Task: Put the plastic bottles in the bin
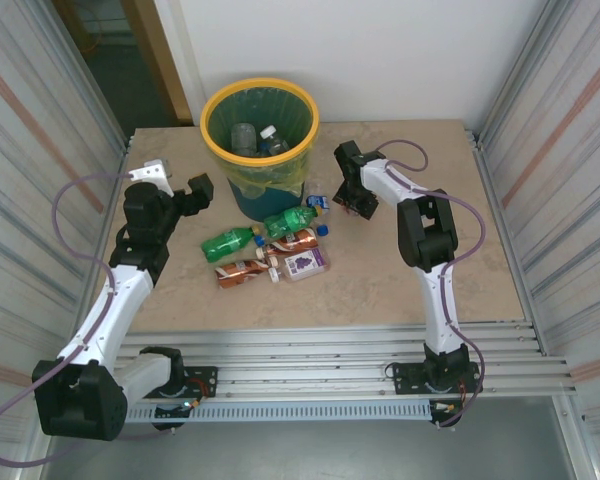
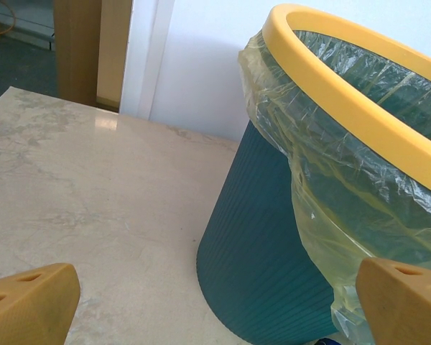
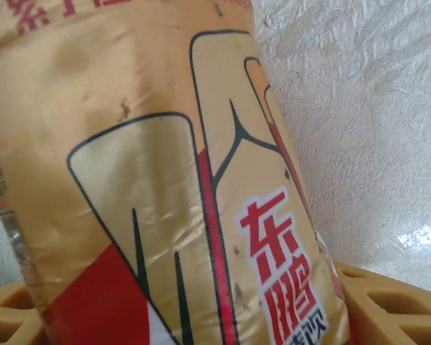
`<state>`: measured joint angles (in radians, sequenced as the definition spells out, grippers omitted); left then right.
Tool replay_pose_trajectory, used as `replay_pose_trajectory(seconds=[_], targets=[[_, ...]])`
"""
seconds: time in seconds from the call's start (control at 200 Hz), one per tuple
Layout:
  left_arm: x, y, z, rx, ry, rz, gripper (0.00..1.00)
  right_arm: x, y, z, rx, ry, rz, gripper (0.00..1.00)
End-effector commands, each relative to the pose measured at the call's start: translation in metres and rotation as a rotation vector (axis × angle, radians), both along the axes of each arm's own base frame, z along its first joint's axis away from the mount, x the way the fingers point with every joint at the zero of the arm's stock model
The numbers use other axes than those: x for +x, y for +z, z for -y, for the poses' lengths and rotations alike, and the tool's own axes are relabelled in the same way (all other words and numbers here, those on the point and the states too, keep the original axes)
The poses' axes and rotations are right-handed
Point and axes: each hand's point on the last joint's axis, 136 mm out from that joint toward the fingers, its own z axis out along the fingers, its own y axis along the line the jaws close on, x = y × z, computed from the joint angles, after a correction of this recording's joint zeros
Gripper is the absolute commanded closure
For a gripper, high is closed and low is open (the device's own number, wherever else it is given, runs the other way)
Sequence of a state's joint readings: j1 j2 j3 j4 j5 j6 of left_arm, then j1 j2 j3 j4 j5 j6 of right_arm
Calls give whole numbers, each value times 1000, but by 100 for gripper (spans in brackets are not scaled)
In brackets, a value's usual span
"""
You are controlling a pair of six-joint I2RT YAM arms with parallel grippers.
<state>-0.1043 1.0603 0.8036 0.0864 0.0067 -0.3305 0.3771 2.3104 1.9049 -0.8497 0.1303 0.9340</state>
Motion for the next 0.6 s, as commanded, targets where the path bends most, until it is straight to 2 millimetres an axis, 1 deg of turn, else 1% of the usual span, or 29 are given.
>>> replay_pose_trajectory(seconds=[0.0, 0.045, 0.135, 0.291, 0.461, 0.596], targets=[[-1, 16, -3, -12, 7, 46, 1, -11, 6, 8, -18, 18, -12, 51], [-1, 16, -3, -15, 8, 48, 1, -12, 14, 9, -28, 28, 7, 51], [-1, 19, -2, -23, 3, 49, 1, -13, 38, 9, -53, 59, 66, 53], [-5, 30, 4, -61, -26, 68, 1, -17, 88, 3, -54, 117, 216, 53], [-13, 53, 17, -119, -97, 117, 1, -25, 135, -7, -47, 175, 359, 54], [-20, 75, 28, -162, -164, 168, 1, -34, 167, -17, -57, 235, 459, 57]])
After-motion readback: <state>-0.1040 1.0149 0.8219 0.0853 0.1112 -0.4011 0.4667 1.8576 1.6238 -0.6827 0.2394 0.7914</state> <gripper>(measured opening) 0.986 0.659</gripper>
